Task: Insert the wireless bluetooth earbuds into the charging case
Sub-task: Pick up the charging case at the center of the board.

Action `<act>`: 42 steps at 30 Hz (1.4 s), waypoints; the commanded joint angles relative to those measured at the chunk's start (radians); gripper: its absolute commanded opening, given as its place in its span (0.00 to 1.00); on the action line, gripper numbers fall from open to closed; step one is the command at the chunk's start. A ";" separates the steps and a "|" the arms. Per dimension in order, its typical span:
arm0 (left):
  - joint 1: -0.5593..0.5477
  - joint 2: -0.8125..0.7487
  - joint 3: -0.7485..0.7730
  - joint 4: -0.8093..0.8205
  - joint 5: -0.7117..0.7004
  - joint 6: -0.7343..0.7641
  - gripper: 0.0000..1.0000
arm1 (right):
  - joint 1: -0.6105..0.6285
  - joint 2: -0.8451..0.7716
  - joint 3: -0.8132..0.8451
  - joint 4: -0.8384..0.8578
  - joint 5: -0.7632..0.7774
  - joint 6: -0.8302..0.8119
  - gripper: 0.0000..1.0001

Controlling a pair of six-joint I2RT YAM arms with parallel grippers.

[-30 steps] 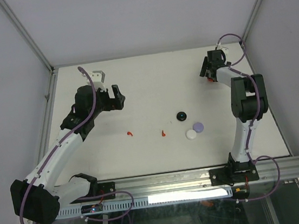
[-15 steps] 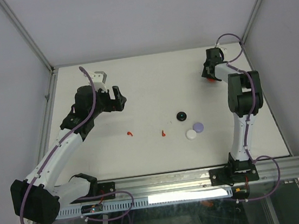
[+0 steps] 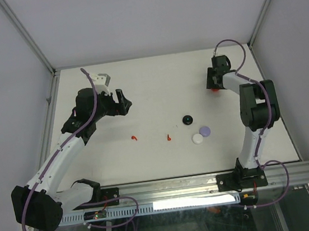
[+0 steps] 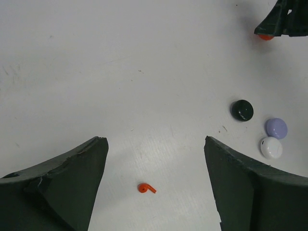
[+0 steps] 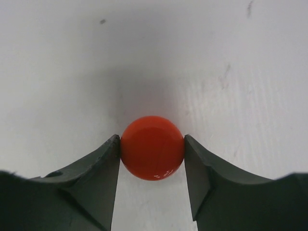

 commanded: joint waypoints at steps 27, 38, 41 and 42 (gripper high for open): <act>0.014 0.044 0.159 0.016 0.535 -0.113 0.71 | 0.556 -0.770 -0.215 -0.110 -0.665 -0.912 0.42; -0.030 0.097 0.195 0.017 0.612 -0.208 0.62 | 0.765 -0.783 -0.187 -0.098 -0.605 -1.176 0.42; -0.049 0.108 0.188 0.021 0.625 -0.220 0.60 | 0.797 -0.775 -0.175 -0.090 -0.576 -1.209 0.42; -0.056 0.111 0.186 0.023 0.631 -0.221 0.60 | 0.802 -0.773 -0.171 -0.090 -0.572 -1.215 0.42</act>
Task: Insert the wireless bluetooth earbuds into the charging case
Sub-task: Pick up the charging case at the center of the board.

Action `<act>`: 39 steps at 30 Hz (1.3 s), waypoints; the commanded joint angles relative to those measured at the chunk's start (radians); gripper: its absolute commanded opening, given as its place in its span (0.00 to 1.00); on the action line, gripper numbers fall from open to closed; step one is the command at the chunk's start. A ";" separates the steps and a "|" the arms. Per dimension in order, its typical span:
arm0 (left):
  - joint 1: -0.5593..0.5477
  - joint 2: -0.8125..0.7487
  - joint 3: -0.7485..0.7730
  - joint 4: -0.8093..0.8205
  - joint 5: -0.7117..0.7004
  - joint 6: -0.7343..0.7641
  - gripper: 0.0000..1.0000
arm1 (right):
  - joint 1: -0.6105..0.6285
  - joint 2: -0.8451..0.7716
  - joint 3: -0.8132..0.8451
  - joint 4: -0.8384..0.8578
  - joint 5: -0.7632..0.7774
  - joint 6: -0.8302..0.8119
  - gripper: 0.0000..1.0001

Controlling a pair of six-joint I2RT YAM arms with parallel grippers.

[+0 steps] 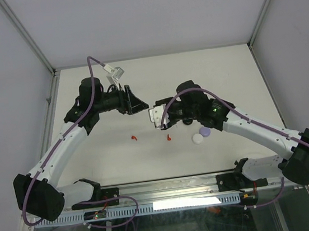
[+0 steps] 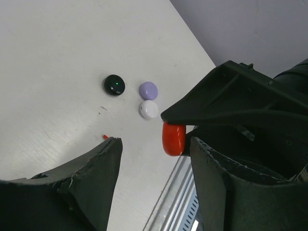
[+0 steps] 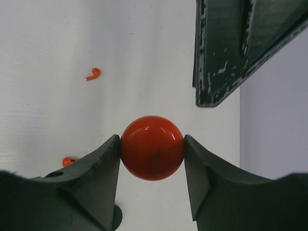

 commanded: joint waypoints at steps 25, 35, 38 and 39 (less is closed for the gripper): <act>-0.075 0.015 -0.091 0.212 0.135 -0.199 0.36 | 0.076 0.019 0.066 0.118 0.080 -0.113 0.41; -0.075 -0.018 -0.103 0.225 0.100 -0.130 0.05 | 0.074 -0.025 0.013 0.152 0.087 -0.091 0.57; -0.075 -0.044 -0.111 0.224 0.066 -0.086 0.02 | 0.058 -0.054 0.004 0.153 0.064 -0.046 0.61; -0.075 -0.054 -0.113 0.224 0.053 -0.070 0.01 | 0.049 -0.065 -0.003 0.159 0.055 -0.032 0.62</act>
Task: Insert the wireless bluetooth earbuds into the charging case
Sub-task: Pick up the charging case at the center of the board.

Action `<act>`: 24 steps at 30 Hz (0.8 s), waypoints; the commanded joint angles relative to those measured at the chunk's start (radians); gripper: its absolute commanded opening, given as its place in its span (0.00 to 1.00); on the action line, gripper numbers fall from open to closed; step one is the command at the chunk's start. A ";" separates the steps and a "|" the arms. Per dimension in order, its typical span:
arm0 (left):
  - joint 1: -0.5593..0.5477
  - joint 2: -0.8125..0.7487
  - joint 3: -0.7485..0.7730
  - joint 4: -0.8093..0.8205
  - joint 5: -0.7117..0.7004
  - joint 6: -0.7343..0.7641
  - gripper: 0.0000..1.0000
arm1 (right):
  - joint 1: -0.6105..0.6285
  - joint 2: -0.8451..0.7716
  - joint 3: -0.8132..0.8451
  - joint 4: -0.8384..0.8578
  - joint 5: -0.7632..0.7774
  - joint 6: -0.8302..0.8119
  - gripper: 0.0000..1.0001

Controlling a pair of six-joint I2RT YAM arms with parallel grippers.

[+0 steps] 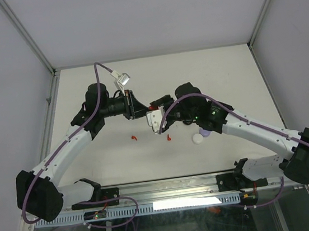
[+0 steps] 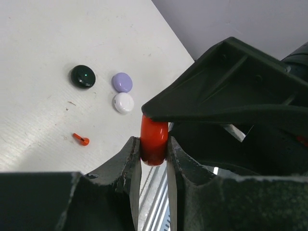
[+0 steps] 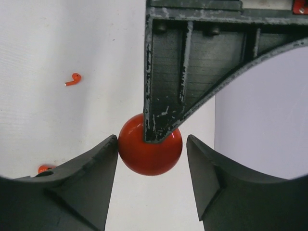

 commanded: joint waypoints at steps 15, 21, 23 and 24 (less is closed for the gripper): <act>-0.010 -0.225 -0.136 0.323 -0.148 0.138 0.00 | -0.235 -0.216 -0.271 0.625 -0.346 0.715 0.69; -0.010 -0.304 -0.223 0.533 -0.121 0.164 0.00 | -0.267 -0.202 -0.366 0.902 -0.383 1.070 0.68; -0.010 -0.322 -0.242 0.586 -0.103 0.174 0.00 | -0.270 -0.197 -0.407 1.013 -0.366 1.202 0.68; -0.010 -0.327 -0.252 0.610 -0.095 0.175 0.00 | -0.269 -0.194 -0.422 1.054 -0.355 1.245 0.68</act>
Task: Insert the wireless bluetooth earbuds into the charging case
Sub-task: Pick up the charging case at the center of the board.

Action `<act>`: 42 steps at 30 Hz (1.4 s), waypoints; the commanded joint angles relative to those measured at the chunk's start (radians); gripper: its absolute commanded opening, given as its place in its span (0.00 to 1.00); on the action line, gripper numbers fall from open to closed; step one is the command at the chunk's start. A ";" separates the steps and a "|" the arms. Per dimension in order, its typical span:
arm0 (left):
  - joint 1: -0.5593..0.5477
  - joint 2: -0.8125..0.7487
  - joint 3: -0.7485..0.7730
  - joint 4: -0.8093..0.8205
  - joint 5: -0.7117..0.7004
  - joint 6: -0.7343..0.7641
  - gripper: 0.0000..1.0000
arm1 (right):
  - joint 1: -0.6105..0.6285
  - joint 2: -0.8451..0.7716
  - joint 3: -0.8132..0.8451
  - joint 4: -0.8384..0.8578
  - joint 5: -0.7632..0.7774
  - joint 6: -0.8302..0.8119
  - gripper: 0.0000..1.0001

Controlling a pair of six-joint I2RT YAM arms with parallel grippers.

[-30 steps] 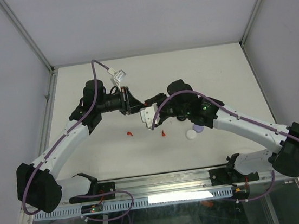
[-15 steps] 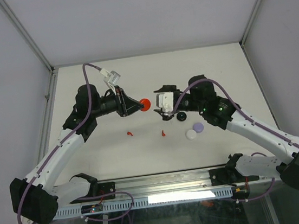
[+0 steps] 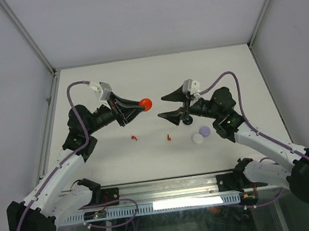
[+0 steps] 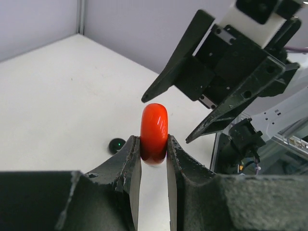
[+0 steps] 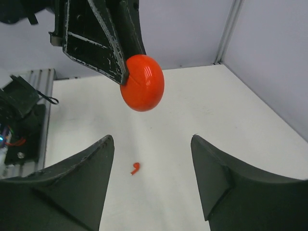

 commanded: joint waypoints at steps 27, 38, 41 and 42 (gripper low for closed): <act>-0.049 0.006 -0.058 0.453 0.178 -0.047 0.00 | 0.051 0.128 -0.015 0.597 -0.119 0.515 0.55; -0.056 0.008 -0.062 0.452 0.175 -0.037 0.00 | 0.057 0.141 -0.003 0.644 -0.160 0.549 0.39; -0.058 0.005 -0.064 0.448 0.178 -0.032 0.00 | 0.057 0.141 0.002 0.644 -0.163 0.552 0.36; -0.059 0.003 -0.066 0.445 0.177 -0.029 0.00 | 0.059 0.142 0.002 0.645 -0.163 0.553 0.35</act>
